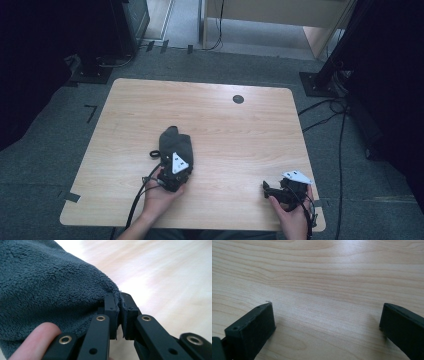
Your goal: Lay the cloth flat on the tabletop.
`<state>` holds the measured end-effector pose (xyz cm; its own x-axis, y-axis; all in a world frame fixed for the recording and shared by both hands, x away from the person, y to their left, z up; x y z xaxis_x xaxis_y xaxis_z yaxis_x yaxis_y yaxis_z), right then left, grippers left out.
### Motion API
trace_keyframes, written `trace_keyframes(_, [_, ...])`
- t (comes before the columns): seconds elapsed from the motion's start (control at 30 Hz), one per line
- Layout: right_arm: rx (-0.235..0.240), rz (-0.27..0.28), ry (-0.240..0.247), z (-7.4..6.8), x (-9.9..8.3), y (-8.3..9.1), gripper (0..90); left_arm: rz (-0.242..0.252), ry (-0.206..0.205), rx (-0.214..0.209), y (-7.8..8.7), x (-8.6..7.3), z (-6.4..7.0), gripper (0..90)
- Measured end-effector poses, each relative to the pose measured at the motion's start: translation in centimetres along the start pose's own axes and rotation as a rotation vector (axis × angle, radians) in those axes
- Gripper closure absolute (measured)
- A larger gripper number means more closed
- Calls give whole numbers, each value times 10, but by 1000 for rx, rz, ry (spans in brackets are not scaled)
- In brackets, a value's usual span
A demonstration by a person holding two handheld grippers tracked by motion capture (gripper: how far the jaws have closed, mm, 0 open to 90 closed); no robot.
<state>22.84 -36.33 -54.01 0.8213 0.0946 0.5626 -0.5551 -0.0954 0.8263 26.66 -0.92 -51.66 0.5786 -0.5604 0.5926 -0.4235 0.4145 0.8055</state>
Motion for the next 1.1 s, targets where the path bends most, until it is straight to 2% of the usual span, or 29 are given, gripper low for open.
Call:
trace_keyframes(0.1, [-8,25,-10,-2,-2,2,116,14,-31,-43,8,-6,19,840])
trace_keyframes(0.13, [-15,40,-16,-3,-3,4,178,28,-28,-46,10,-7,22,788])
trace_keyframes(0.17, [-51,34,-29,-4,-3,8,284,38,-13,-44,15,-11,24,561])
trace_keyframes(0.2, [-51,34,-29,-4,-3,8,284,38,-13,-44,15,-11,24,482])
trace_keyframes(0.23, [-67,28,-36,-7,-2,11,315,42,-12,-41,19,-13,22,482])
trace_keyframes(0.27, [-46,42,-38,-10,1,15,321,49,-16,-33,22,-14,20,437])
trace_keyframes(0.33, [-17,69,-31,-17,6,23,344,69,16,-20,32,-19,8,404])
trace_keyframes(0.37, [22,106,17,-32,14,33,350,85,50,-17,37,-21,-2,394])
trace_keyframes(0.4, [22,106,17,-32,14,33,350,90,64,-11,40,-24,-8,394])
trace_keyframes(0.5, [51,143,78,-57,26,41,351,96,119,40,47,-36,-34,390])
trace_keyframes(0.57, [91,165,138,-88,40,44,355,91,151,60,49,-44,-48,391])
trace_keyframes(0.6, [106,174,150,-98,45,44,359,86,189,72,51,-51,-62,392])
trace_keyframes(0.63, [106,174,150,-98,45,44,359,86,189,72,51,-51,-62,396])
trace_keyframes(0.67, [141,179,174,-119,54,42,371,74,224,100,50,-57,-73,398])
trace_keyframes(0.7, [153,181,187,-129,57,40,377,75,244,98,50,-58,-77,399])
trace_keyframes(0.73, [153,181,187,-129,57,40,377,75,244,98,50,-58,-77,397])
trace_keyframes(0.83, [185,181,230,-160,67,31,381,62,262,111,46,-63,-83,393])
trace_keyframes(0.87, [216,182,254,-180,72,26,379,57,263,110,44,-64,-84,387])
trace_keyframes(0.9, [224,184,268,-189,74,23,379,52,265,110,42,-64,-84,386])
trace_keyframes(0.93, [224,184,268,-189,74,23,379,48,265,110,40,-65,-84,386])
trace_keyframes(1.0, [234,193,298,-209,79,16,379,38,265,117,37,-65,-84,384])
trace_keyframes(1.1, [241,184,320,-228,83,8,374,28,263,119,35,-66,-84,380])
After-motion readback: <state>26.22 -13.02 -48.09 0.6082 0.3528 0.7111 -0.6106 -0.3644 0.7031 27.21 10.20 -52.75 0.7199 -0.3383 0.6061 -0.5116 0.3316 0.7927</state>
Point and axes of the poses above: each handheld gripper's, and its own axes: y roughly backward along the jaws, x roughly out of its top, z roughly to its right, the point moved 2 cm from there along -y, roughly forward along the jaws, and after that the axes turned 11 degrees about -z, right-handed, at the moved point
